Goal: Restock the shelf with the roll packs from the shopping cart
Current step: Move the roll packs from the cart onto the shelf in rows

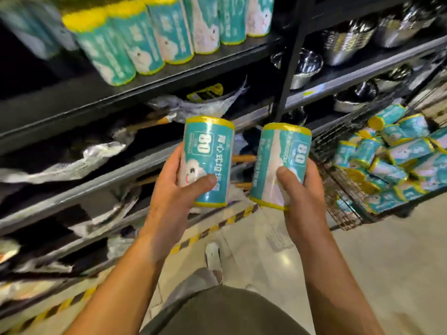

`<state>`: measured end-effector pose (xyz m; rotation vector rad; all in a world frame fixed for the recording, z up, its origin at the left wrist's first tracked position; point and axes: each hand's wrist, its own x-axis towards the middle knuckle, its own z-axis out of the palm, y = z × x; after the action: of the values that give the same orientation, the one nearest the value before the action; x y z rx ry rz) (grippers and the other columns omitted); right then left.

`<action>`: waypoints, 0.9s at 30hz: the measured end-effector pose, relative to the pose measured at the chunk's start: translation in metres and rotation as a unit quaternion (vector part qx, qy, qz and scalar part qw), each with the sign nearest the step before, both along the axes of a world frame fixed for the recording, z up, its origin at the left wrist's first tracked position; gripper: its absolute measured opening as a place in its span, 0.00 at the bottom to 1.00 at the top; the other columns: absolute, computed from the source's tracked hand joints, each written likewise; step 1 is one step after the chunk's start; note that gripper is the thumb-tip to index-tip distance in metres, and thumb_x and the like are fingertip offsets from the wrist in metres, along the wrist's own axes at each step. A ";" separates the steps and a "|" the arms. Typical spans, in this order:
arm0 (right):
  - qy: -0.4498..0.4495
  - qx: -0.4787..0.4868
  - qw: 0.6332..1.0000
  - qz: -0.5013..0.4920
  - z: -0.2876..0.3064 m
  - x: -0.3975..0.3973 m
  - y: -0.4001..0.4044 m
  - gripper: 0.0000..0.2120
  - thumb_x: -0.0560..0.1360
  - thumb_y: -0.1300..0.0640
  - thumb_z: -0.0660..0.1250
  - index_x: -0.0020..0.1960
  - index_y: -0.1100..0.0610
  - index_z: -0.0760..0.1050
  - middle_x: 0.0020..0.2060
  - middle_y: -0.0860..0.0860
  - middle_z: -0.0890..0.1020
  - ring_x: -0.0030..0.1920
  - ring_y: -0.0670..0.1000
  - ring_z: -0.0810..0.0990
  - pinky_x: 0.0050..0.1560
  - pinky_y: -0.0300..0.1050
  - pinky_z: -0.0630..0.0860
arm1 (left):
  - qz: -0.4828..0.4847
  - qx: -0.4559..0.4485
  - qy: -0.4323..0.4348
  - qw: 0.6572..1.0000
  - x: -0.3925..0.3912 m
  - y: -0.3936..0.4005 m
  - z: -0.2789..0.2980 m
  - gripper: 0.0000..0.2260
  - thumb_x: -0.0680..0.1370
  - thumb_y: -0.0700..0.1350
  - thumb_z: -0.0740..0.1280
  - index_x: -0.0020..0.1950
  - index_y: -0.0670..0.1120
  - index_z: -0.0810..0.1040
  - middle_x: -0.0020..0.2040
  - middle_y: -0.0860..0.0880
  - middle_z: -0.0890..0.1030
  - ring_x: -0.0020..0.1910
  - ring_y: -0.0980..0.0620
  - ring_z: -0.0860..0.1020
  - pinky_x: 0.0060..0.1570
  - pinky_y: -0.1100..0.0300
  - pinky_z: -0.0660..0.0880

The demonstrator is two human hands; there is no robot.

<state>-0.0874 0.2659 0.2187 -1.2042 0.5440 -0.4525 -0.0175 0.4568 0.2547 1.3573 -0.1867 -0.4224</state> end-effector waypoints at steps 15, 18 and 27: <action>-0.017 -0.045 0.972 0.230 0.040 0.070 0.227 0.27 0.68 0.50 0.71 0.66 0.49 0.74 0.53 0.48 0.85 0.51 0.49 0.85 0.44 0.44 0.80 | 0.239 0.021 -0.049 0.970 -0.010 0.236 0.025 0.28 0.69 0.44 0.71 0.70 0.50 0.72 0.58 0.47 0.83 0.56 0.46 0.83 0.48 0.52 0.81; -0.018 -0.038 0.973 0.226 0.044 0.084 0.275 0.31 0.61 0.44 0.72 0.64 0.47 0.75 0.52 0.48 0.85 0.51 0.52 0.85 0.46 0.50 0.82 | 0.239 0.003 -0.041 0.970 0.005 0.281 0.026 0.28 0.68 0.47 0.73 0.68 0.50 0.73 0.57 0.47 0.83 0.55 0.45 0.83 0.47 0.50 0.81; -0.056 -0.097 0.975 0.193 0.083 0.136 0.342 0.21 0.66 0.47 0.74 0.57 0.48 0.78 0.51 0.48 0.86 0.52 0.51 0.85 0.52 0.52 0.82 | 0.207 -0.002 -0.095 0.974 0.066 0.355 0.045 0.31 0.66 0.49 0.74 0.69 0.51 0.73 0.58 0.49 0.83 0.56 0.50 0.82 0.49 0.56 0.79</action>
<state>0.0490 0.6080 0.3015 -1.4249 0.1630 -0.2416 0.0485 0.8119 0.2995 1.3903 -0.0580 0.0572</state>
